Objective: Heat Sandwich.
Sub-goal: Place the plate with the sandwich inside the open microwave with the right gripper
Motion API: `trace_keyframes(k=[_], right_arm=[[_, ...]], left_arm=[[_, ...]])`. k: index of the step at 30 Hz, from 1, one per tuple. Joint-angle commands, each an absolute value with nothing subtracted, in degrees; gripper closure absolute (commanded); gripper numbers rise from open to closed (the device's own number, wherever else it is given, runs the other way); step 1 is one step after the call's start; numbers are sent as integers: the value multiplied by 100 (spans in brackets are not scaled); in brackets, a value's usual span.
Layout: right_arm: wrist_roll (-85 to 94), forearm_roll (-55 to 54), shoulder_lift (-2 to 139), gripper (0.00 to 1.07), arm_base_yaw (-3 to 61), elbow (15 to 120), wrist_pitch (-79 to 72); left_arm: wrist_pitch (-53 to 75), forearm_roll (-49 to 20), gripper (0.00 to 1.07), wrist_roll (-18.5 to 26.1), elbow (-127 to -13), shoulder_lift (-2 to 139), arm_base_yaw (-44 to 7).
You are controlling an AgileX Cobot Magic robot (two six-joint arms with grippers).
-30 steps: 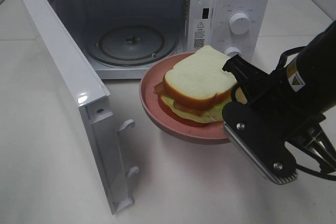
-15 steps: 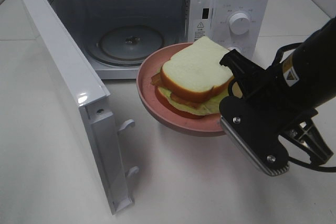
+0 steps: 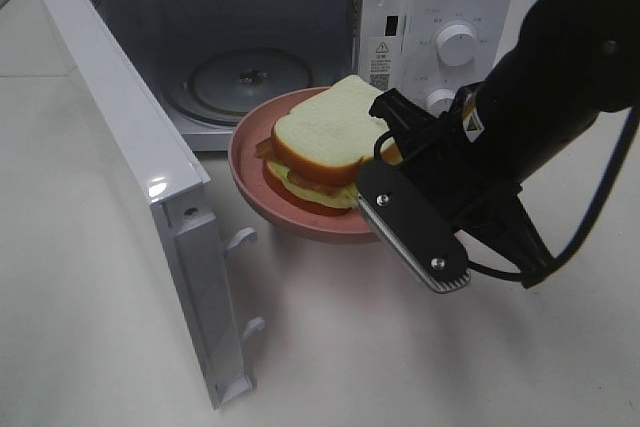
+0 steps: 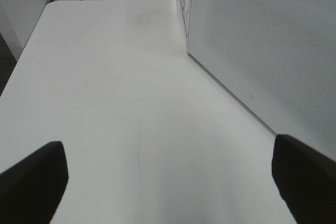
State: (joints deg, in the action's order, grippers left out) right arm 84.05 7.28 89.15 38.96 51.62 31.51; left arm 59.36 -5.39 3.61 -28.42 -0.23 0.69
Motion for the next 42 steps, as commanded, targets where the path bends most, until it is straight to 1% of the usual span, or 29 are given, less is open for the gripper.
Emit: trace_keyframes(k=[1, 14, 33, 42], right_arm=[[8451, 705, 9116, 107, 3885, 5414, 3014], [8451, 705, 9941, 107, 3885, 6280, 3002], [8365, 705, 10789, 107, 3885, 7334, 3134], [8279, 550, 11236, 107, 3885, 7918, 3352]], left_arm=[[5890, -556, 3, 355, -2825, -172, 46], [5890, -556, 3, 355, -2825, -172, 46], [5890, -556, 3, 355, -2825, -172, 46], [5890, -556, 3, 355, -2825, -172, 46]])
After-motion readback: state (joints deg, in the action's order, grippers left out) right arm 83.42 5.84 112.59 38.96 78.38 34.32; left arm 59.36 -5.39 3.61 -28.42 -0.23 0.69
